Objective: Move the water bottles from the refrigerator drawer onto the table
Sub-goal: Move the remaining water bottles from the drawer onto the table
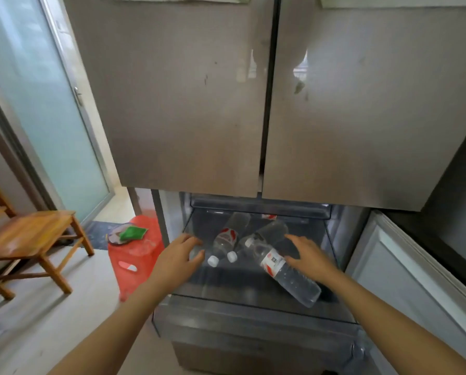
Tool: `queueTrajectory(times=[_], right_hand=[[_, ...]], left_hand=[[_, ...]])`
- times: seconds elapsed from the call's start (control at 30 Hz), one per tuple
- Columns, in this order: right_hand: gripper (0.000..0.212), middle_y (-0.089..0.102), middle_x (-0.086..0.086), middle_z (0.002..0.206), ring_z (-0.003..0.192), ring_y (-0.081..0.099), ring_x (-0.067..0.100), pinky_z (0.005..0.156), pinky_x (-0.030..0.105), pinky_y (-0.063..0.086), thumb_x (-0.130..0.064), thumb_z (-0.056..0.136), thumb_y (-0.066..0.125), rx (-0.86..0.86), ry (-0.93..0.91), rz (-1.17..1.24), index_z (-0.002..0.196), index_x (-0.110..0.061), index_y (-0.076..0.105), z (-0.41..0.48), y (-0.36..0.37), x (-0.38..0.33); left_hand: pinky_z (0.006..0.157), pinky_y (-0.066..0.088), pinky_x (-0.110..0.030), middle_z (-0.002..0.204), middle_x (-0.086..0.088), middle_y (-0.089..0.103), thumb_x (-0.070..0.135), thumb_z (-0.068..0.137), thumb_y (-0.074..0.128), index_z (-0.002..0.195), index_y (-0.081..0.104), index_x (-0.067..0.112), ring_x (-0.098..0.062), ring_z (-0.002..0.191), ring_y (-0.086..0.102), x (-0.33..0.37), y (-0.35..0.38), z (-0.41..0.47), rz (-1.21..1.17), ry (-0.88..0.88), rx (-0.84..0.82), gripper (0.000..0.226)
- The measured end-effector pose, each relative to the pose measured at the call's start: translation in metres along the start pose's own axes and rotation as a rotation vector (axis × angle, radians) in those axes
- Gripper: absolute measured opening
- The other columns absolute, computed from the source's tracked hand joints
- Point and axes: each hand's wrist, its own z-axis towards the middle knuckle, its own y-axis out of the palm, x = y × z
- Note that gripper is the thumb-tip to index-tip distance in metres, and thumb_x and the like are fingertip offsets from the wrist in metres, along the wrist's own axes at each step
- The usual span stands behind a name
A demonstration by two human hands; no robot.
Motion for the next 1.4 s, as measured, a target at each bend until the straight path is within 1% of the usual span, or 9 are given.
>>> queueTrajectory(times=[0.13,0.33,0.47,0.63,1.0,1.1,1.23,1.33,1.4], right_hand=[[0.064,0.038,0.003,0.142,0.129,0.038,0.023,0.102,0.037,0.037,-0.037,0.089,0.053,-0.091,-0.015,-0.039,0.144,-0.027,0.023,0.026,0.021,0.019],[0.064,0.046,0.004,0.135,0.121,0.045,0.024,0.099,0.036,0.04,-0.038,0.085,0.056,-0.154,-0.028,-0.021,0.141,-0.027,0.028,0.051,0.046,0.027],[0.067,0.052,-0.001,0.131,0.115,0.052,0.023,0.092,0.035,0.046,-0.046,0.077,0.059,-0.149,-0.006,0.023,0.136,-0.043,0.027,0.066,0.058,0.013],[0.09,0.044,0.004,0.139,0.122,0.046,0.025,0.098,0.036,0.04,-0.036,0.071,0.073,-0.154,0.044,-0.006,0.143,-0.035,0.017,0.075,0.074,0.006],[0.101,0.046,0.005,0.138,0.119,0.049,0.024,0.096,0.033,0.039,-0.03,0.076,0.07,-0.138,0.022,-0.019,0.145,-0.037,-0.003,0.058,0.076,0.002],[0.108,0.051,0.004,0.132,0.114,0.053,0.023,0.093,0.034,0.042,-0.026,0.072,0.075,-0.013,0.086,0.181,0.146,-0.033,-0.004,0.046,0.054,0.009],[0.113,0.038,0.0,0.143,0.13,0.04,0.02,0.108,0.042,0.036,-0.026,0.061,0.086,0.262,0.179,0.656,0.142,-0.04,0.009,0.02,0.03,0.034],[0.118,0.047,0.009,0.135,0.127,0.045,0.026,0.107,0.048,0.037,-0.048,0.05,0.086,0.347,0.243,0.71,0.142,-0.039,0.014,0.003,0.036,0.05],[0.11,0.053,0.004,0.125,0.121,0.05,0.026,0.102,0.041,0.041,-0.036,0.051,0.088,0.379,0.32,0.699,0.139,-0.029,0.023,-0.01,0.031,0.044]], left_hand=[[0.085,0.047,-0.035,0.111,-0.005,0.058,0.061,0.065,0.03,0.104,0.064,0.011,-0.021,0.094,0.059,-0.003,0.037,0.022,-0.029,-0.083,-0.103,0.072],[0.085,0.045,-0.032,0.11,-0.008,0.058,0.044,0.079,0.046,0.102,0.064,0.012,-0.024,0.096,0.059,-0.003,0.061,0.051,-0.041,-0.159,-0.236,0.043],[0.089,0.045,-0.03,0.117,-0.01,0.057,0.023,0.091,0.051,0.113,0.06,0.012,-0.023,0.104,0.056,-0.006,0.07,0.071,-0.03,-0.113,-0.308,0.026],[0.092,0.044,-0.028,0.121,-0.01,0.057,0.024,0.093,0.047,0.116,0.055,0.012,-0.021,0.106,0.056,-0.015,0.081,0.083,-0.017,-0.057,-0.426,0.027],[0.091,0.047,-0.032,0.11,-0.007,0.062,0.025,0.092,0.048,0.11,0.058,0.015,-0.017,0.096,0.059,-0.034,0.105,0.092,-0.088,0.043,-0.493,0.022],[0.089,0.048,-0.033,0.109,-0.006,0.063,0.029,0.091,0.05,0.106,0.059,0.018,-0.014,0.092,0.058,-0.037,0.112,0.097,-0.094,0.053,-0.482,0.02],[0.088,0.045,-0.032,0.118,-0.007,0.058,0.032,0.092,0.047,0.113,0.055,0.019,-0.02,0.102,0.056,-0.021,0.121,0.111,-0.018,0.08,-0.486,0.026],[0.094,0.041,-0.036,0.131,-0.012,0.05,0.035,0.092,0.045,0.131,0.044,0.016,-0.029,0.115,0.052,-0.006,0.127,0.122,0.119,0.084,-0.458,0.043],[0.096,0.042,-0.039,0.134,-0.015,0.047,0.037,0.091,0.046,0.134,0.042,0.015,-0.033,0.117,0.051,0.0,0.134,0.129,0.229,0.119,-0.43,0.048]])
